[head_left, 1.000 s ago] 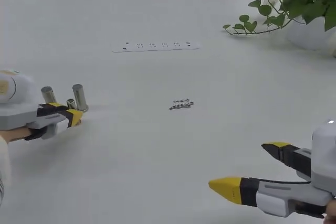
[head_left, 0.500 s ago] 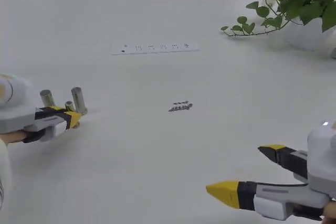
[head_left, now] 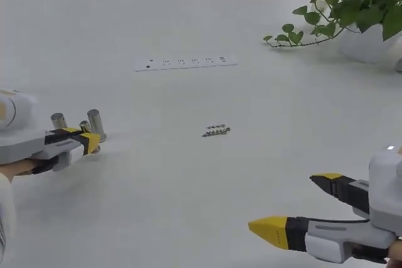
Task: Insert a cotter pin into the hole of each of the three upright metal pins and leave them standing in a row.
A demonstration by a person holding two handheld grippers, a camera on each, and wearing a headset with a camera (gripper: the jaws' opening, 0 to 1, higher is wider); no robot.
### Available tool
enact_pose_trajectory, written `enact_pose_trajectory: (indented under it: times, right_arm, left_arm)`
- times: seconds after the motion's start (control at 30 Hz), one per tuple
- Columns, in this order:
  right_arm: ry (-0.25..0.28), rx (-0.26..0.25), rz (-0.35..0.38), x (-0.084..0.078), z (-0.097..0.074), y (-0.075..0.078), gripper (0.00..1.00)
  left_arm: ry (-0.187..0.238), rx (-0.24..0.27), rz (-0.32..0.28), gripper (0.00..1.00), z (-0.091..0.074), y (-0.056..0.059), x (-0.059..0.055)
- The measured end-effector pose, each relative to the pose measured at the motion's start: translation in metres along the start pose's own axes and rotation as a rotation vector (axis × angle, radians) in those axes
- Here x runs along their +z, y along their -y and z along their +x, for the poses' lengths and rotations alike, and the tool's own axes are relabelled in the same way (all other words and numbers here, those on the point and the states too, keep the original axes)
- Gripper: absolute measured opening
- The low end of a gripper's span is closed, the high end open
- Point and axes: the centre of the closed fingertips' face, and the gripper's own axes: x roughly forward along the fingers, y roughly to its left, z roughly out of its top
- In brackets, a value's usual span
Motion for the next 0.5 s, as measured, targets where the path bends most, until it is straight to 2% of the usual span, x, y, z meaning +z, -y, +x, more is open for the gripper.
enact_pose_trajectory:
  times: [0.2,0.3,0.4,0.5]
  right_arm:
    - [0.007,-0.005,0.006,0.000,-0.001,0.000,0.95]
    - [0.010,0.003,0.007,0.000,-0.001,-0.001,0.95]
    - [0.009,0.012,0.002,0.000,0.000,-0.004,0.95]
    - [0.014,0.022,-0.001,0.002,0.000,-0.006,0.94]
  left_arm:
    - [-0.012,-0.001,0.001,0.07,-0.015,0.022,0.001]
    - [-0.032,-0.020,-0.023,0.07,-0.016,0.034,-0.007]
    - [-0.055,-0.029,0.011,0.07,-0.017,0.046,-0.017]
    - [-0.052,-0.054,-0.027,0.07,-0.017,0.055,-0.020]
